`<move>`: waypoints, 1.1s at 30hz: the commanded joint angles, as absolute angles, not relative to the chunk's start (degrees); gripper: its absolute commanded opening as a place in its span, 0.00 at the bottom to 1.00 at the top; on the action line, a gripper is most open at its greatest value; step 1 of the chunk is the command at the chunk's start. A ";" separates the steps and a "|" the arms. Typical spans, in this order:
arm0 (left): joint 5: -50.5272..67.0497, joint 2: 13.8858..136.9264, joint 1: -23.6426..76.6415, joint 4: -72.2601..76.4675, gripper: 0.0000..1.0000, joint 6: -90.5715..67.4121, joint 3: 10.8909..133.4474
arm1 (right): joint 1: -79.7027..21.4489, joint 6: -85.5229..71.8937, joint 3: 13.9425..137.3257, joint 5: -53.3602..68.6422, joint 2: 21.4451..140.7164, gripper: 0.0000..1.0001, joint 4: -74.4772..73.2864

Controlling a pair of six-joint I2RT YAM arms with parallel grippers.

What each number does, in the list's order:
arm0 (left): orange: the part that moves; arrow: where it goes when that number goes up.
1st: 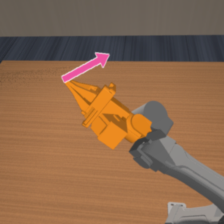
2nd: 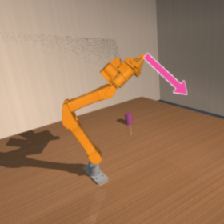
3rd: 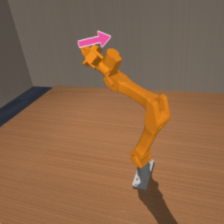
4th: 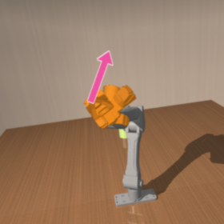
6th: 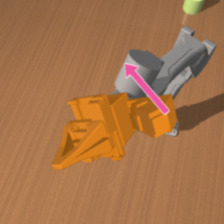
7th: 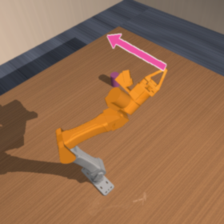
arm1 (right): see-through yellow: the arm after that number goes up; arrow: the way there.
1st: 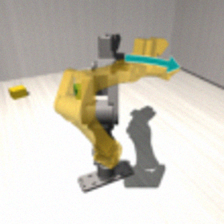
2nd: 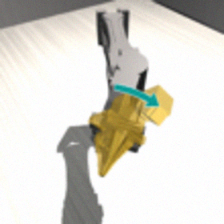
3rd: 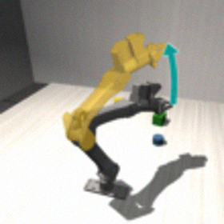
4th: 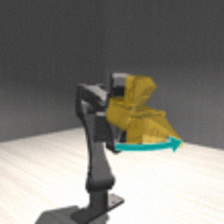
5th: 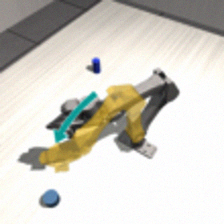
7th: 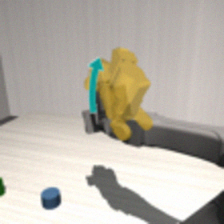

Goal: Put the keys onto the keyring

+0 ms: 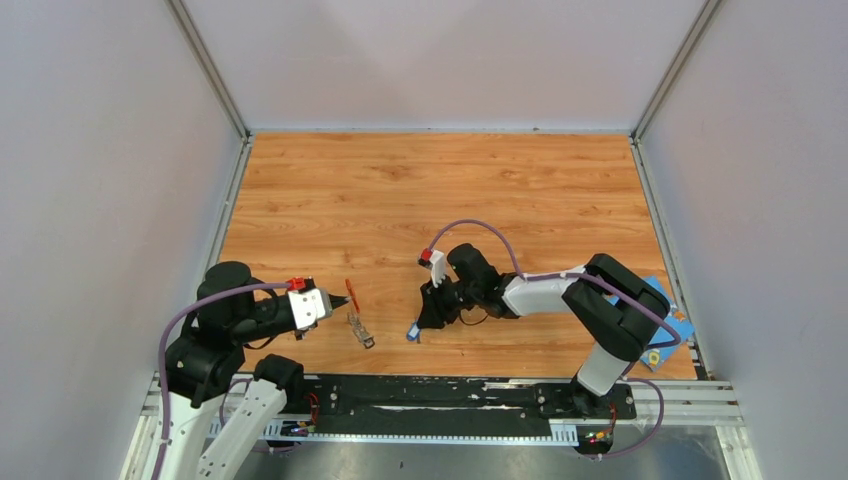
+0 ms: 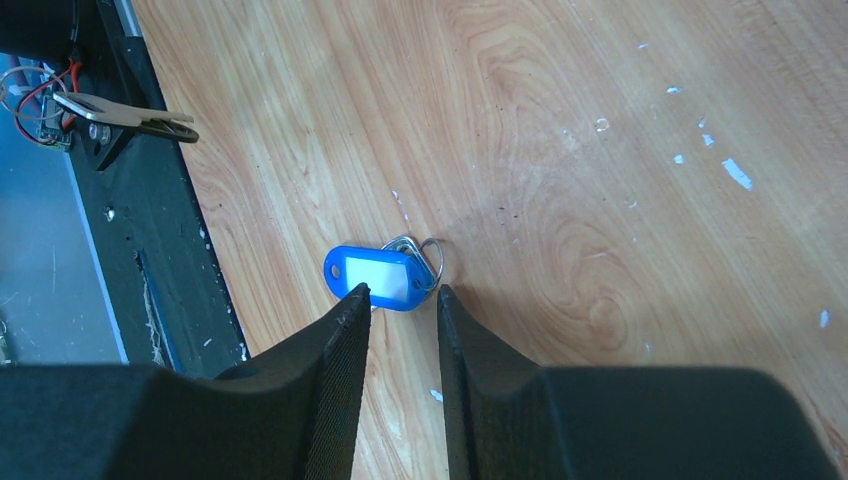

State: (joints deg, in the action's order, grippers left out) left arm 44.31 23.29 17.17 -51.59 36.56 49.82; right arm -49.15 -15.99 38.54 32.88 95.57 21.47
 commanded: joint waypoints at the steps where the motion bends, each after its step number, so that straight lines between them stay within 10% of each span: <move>1: 43.95 22.47 16.96 -51.07 0.00 37.17 51.15 | -48.88 -17.02 39.36 31.10 96.76 0.32 22.50; 33: 41.76 21.14 16.96 -51.08 0.00 38.64 49.93 | -50.81 -18.80 41.89 30.44 99.13 0.10 23.12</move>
